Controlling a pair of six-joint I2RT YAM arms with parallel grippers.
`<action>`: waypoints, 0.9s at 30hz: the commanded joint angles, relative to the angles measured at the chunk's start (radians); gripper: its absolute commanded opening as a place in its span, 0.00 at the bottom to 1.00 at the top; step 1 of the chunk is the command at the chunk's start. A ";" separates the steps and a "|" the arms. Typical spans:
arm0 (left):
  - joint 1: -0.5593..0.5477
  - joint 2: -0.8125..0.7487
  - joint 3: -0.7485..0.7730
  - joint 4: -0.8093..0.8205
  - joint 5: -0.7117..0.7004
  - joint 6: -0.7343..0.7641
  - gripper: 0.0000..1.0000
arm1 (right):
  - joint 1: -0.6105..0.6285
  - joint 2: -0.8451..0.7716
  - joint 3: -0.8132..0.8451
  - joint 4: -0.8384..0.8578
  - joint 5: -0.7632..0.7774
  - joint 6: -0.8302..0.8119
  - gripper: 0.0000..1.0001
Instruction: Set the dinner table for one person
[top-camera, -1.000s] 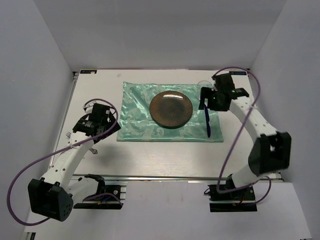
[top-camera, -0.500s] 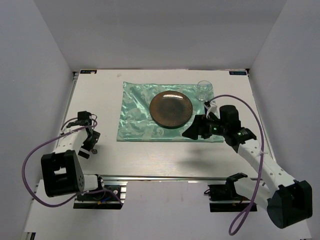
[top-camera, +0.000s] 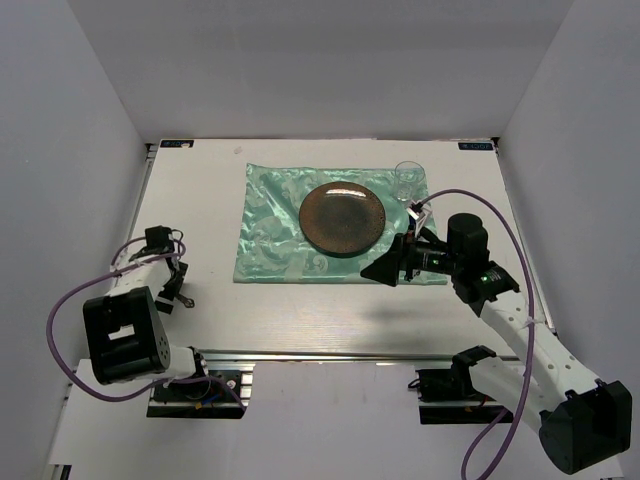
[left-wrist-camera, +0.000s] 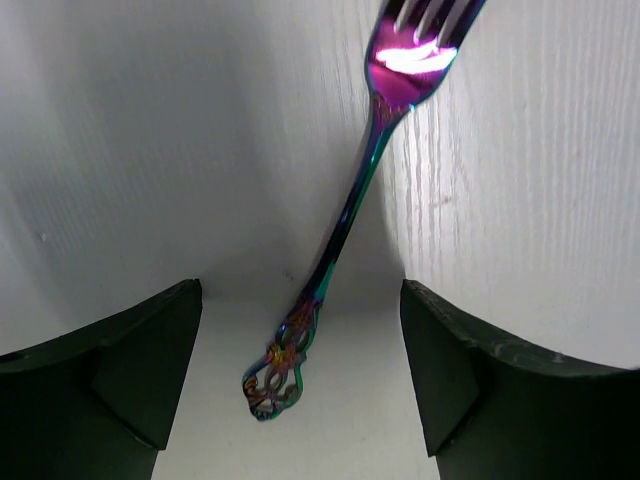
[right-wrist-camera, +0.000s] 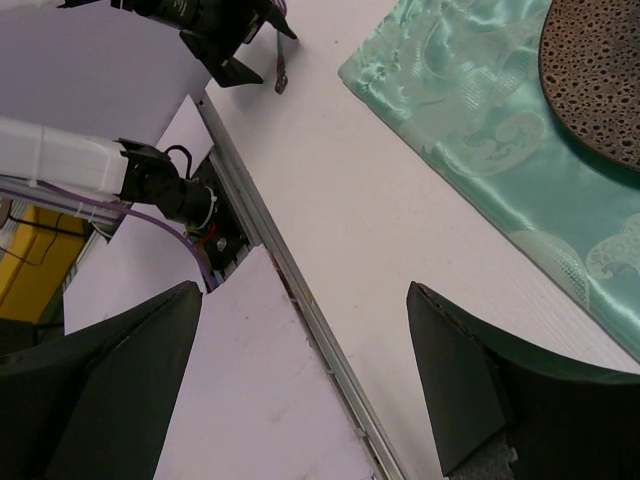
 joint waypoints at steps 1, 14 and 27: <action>0.044 0.066 -0.073 0.126 0.045 -0.004 0.89 | 0.006 -0.012 0.009 0.045 -0.045 -0.009 0.89; 0.090 0.159 -0.078 0.240 0.182 0.060 0.03 | 0.006 -0.055 0.115 -0.081 0.019 -0.043 0.89; 0.059 0.154 0.045 0.124 0.257 0.163 0.00 | 0.006 -0.054 0.169 -0.164 0.088 -0.049 0.89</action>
